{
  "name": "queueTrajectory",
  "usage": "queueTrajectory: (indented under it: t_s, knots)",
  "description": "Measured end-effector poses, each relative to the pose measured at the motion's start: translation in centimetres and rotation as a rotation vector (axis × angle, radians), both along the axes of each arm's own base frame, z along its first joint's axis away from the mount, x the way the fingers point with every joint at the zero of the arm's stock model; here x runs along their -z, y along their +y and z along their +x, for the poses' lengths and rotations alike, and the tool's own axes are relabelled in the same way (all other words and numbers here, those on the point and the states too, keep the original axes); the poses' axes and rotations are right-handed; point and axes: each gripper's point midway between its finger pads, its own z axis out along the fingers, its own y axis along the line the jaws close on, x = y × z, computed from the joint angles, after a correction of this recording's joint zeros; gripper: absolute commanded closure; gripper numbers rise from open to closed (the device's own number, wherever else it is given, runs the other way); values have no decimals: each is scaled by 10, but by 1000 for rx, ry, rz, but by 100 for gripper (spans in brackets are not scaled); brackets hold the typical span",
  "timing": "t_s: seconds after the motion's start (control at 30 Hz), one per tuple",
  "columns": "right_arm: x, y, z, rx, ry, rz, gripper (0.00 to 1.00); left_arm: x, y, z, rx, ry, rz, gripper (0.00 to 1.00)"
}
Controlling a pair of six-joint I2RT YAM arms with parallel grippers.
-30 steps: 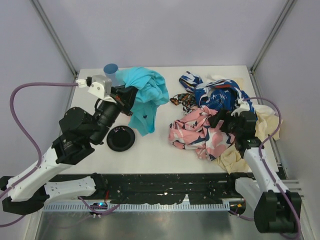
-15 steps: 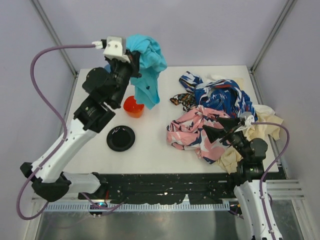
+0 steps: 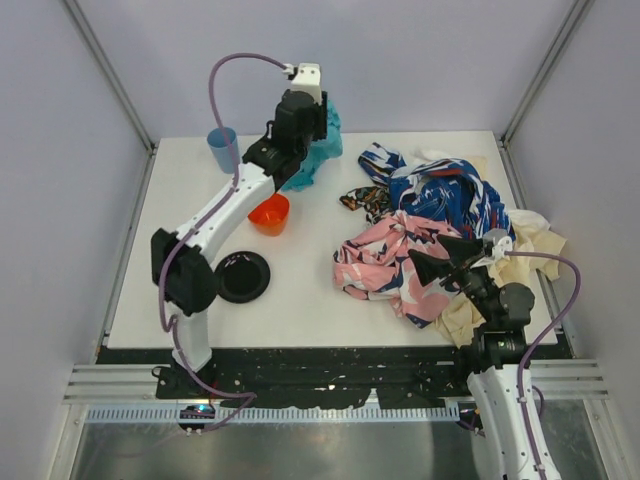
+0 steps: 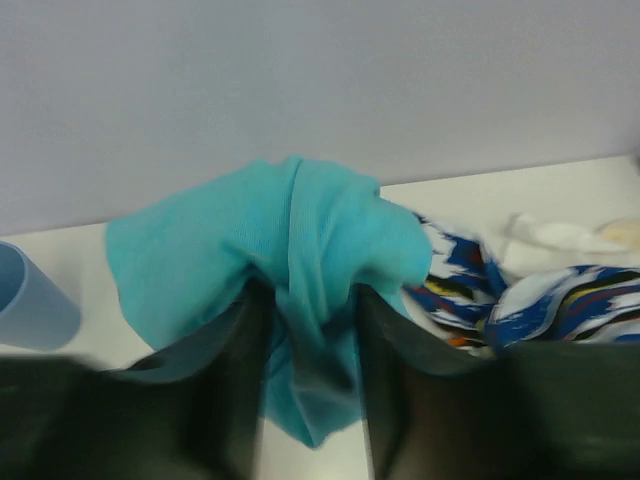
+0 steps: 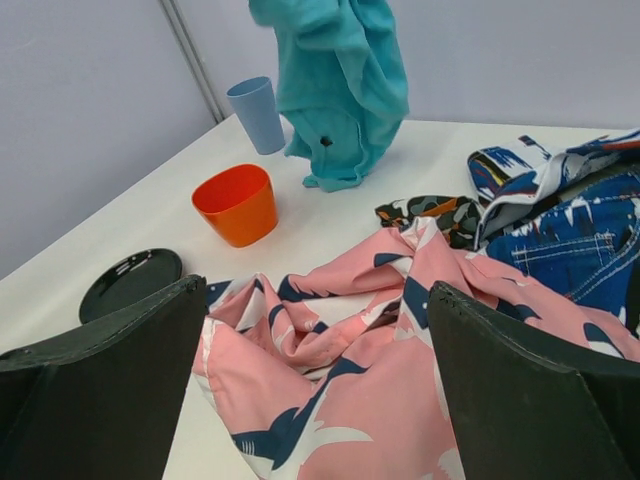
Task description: Pick out a specific cloth from the pile
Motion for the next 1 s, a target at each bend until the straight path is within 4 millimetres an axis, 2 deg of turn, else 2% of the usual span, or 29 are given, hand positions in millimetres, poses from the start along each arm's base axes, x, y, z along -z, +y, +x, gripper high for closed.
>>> queueTrajectory:
  t_s: [0.03, 0.07, 0.13, 0.2, 0.23, 0.3, 0.37, 0.43, 0.53, 0.6, 0.67, 0.7, 0.77, 0.87, 0.93, 1.0]
  knots:
    - [2, -1, 2, 7, 10, 2, 5, 23, -2, 12, -16, 53, 20, 1]
    - [5, -3, 4, 18, 23, 2, 5, 45, -1, 23, -33, 102, 38, 0]
    - [12, -7, 10, 50, 58, 8, 5, 84, 3, 31, -61, 201, 72, 0]
    - [21, -13, 17, 88, 110, 15, 5, 108, 13, 27, -80, 283, 108, 0]
    - [25, -15, 19, 103, 136, 16, 5, 110, 16, 24, -85, 295, 111, 0]
    - [34, -21, 26, 139, 195, 20, 5, 103, 26, 11, -89, 302, 98, 0]
    - [40, -26, 30, 172, 243, 21, 5, 86, 38, -17, -70, 291, 75, 0]
    - [44, -30, 34, 199, 275, 21, 5, 61, 51, -51, -34, 261, 39, 0]
    - [49, -36, 36, 233, 304, 22, 5, 4, 74, -117, 51, 157, -60, 0]
    - [50, -38, 37, 247, 308, 22, 5, -24, 89, -158, 104, 84, -122, 0]
    - [50, -40, 37, 259, 305, 23, 5, -28, 101, -192, 149, 45, -173, 0]
    - [50, -41, 37, 267, 307, 24, 5, -23, 105, -206, 163, 41, -191, 0]
    - [50, -44, 36, 283, 305, 23, 5, 9, 113, -230, 189, 72, -210, 0]
    - [49, -46, 35, 299, 299, 21, 5, 81, 115, -242, 189, 207, -170, 0]
    - [47, -47, 35, 304, 293, 20, 5, 119, 120, -247, 164, 300, -130, 0]
    - [47, -47, 35, 304, 290, 19, 5, 142, 126, -252, 140, 366, -96, 0]
